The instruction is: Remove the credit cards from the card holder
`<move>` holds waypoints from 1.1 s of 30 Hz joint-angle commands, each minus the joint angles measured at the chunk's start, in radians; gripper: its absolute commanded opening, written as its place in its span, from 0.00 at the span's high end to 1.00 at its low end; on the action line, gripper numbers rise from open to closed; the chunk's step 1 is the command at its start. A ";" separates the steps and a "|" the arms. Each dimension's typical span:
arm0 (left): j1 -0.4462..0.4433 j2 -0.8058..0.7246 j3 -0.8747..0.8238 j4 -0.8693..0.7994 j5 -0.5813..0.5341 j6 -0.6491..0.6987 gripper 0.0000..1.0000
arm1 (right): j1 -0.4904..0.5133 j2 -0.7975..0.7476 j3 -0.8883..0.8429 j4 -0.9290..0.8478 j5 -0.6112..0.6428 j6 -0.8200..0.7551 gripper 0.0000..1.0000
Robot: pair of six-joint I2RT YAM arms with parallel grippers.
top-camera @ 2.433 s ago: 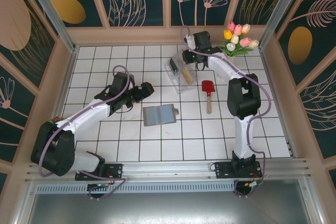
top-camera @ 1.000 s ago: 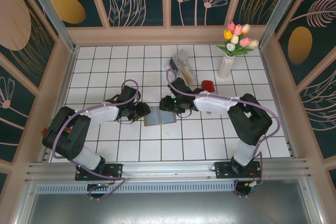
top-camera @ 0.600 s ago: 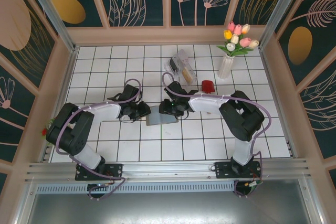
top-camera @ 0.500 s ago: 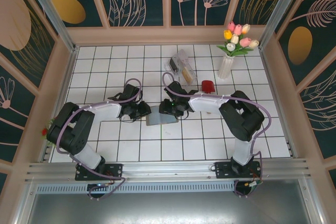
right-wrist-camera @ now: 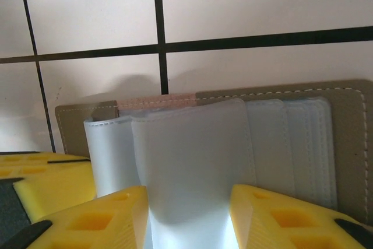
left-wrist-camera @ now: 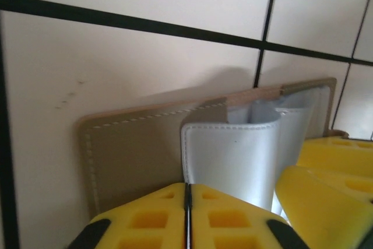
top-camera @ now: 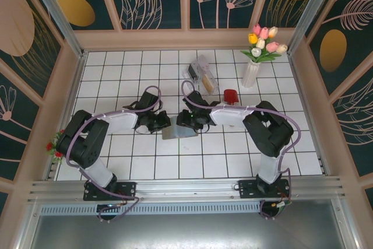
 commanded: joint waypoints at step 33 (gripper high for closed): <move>0.146 -0.446 0.237 -0.259 -0.940 0.324 0.01 | -0.330 -0.935 -0.192 -0.088 0.723 -0.341 0.01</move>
